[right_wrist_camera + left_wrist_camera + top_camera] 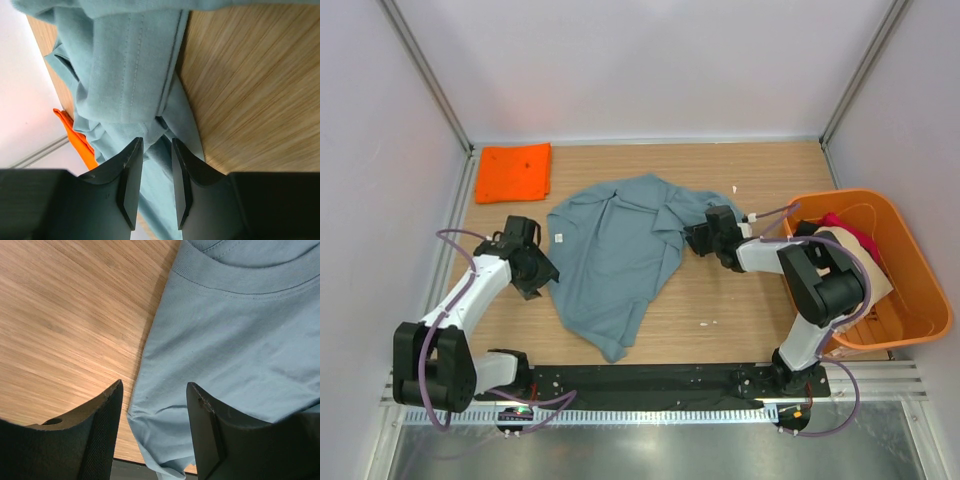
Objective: Fold and stack the t-shirts
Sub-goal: Flatten the tshirt out
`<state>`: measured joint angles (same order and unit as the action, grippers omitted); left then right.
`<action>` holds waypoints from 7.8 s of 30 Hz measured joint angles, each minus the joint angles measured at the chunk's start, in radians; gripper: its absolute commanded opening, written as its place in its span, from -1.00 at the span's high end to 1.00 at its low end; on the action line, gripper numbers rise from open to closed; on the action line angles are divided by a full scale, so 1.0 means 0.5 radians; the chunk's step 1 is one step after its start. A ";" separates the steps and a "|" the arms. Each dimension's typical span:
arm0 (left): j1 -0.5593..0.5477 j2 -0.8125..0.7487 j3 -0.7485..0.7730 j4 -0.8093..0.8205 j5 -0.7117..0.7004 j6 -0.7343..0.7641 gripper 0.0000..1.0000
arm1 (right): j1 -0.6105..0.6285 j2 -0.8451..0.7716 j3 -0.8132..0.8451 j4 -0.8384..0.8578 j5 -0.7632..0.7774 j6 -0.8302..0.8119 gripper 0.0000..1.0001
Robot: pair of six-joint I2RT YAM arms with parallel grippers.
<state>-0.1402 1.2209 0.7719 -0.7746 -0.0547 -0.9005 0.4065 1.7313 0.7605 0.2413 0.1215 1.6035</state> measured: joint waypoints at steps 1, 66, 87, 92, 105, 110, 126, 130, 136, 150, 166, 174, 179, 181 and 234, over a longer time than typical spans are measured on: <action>0.000 0.010 0.001 0.001 0.002 0.002 -0.10 | 0.000 0.011 0.001 0.011 0.001 0.001 0.29; -0.632 0.021 0.466 -0.374 -0.315 0.034 -0.23 | -0.053 -0.860 0.188 -2.078 -0.404 -1.740 0.97; -1.797 0.789 0.923 -1.073 -0.645 -0.333 0.05 | -0.082 -0.829 0.121 -1.984 -0.532 -1.839 0.97; -1.889 0.806 0.924 -1.100 -0.638 -0.387 0.03 | -0.112 -0.844 0.121 -1.995 -0.557 -1.860 0.97; -1.984 0.874 0.816 -1.106 -0.619 -0.552 0.24 | -0.144 -0.870 0.113 -1.998 -0.607 -1.902 0.97; -1.984 0.860 0.741 -1.107 -0.612 -0.607 0.20 | -0.155 -0.884 0.110 -2.005 -0.617 -1.908 0.98; -1.984 0.847 0.655 -1.109 -0.605 -0.648 0.37 | -0.187 -0.982 0.053 -2.035 -0.617 -1.910 0.98; -1.984 0.847 0.619 -1.109 -0.609 -0.652 0.65 | -0.191 -0.990 0.050 -2.046 -0.617 -1.910 0.98; -1.960 0.828 0.646 -1.113 -0.687 -0.643 1.00 | -0.192 -0.990 0.050 -2.053 -0.616 -1.910 0.98; -1.080 0.185 1.735 -1.089 -1.134 -0.046 1.00 | -0.363 -1.028 0.777 -2.195 -0.362 -1.943 0.98; -0.935 0.024 3.024 -1.004 -1.337 0.870 0.99 | -0.455 -1.331 1.760 -2.196 -0.259 -2.217 0.98; -1.083 -0.469 3.160 -0.656 -1.139 1.363 1.00 | -0.455 -1.695 2.160 -2.378 -0.558 -2.264 0.97; -1.087 -0.768 3.382 -0.473 -0.898 1.437 1.00 | -0.455 -1.888 2.492 -2.522 -0.793 -2.135 0.97; -1.071 -0.757 3.431 -0.355 -0.845 1.443 1.00 | -0.454 -1.949 2.572 -2.557 -0.859 -2.052 0.98; -1.419 -0.321 3.503 0.179 -0.378 1.667 1.00 | -0.486 -1.897 2.808 -2.366 -0.752 -1.989 0.98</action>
<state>-0.8497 1.0603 2.5233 -0.6853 -0.2440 -0.0669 0.1635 0.7830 2.1647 -0.9417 -0.2543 0.6090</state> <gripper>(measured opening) 0.005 0.037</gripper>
